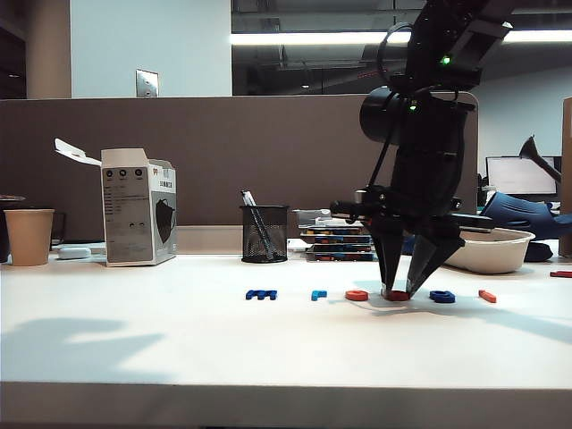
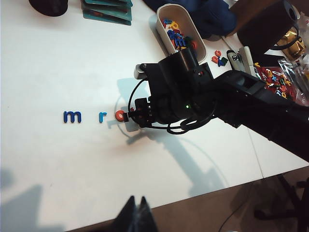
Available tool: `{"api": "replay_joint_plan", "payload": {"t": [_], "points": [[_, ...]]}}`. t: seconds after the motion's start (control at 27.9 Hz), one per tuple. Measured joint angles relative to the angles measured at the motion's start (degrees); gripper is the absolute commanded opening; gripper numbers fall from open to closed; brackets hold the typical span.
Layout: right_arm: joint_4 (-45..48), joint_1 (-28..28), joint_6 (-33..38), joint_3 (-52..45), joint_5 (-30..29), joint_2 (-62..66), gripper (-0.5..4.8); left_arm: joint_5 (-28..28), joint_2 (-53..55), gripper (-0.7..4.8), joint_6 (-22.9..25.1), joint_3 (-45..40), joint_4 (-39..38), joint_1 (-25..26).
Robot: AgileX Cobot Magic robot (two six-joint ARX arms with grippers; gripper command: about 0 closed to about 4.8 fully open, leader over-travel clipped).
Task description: Select the appropriate letters from the row of letter magnets placed on the table to arrange into the word "big".
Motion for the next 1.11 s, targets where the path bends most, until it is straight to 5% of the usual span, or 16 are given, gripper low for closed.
{"api": "replay_joint_plan", "payload": {"t": [0.43,1.11], "points": [[-2.75,0.13,0.02,-0.46,-0.48,-2.95,1.12,0.0,0.0,-0.05,0.0,0.0,0.0,0.0],[-4.66,15.8,16.76,-0.48,-2.4,-3.78,1.12,0.0,0.0,-0.05,0.0,0.0,0.0,0.0]]}}
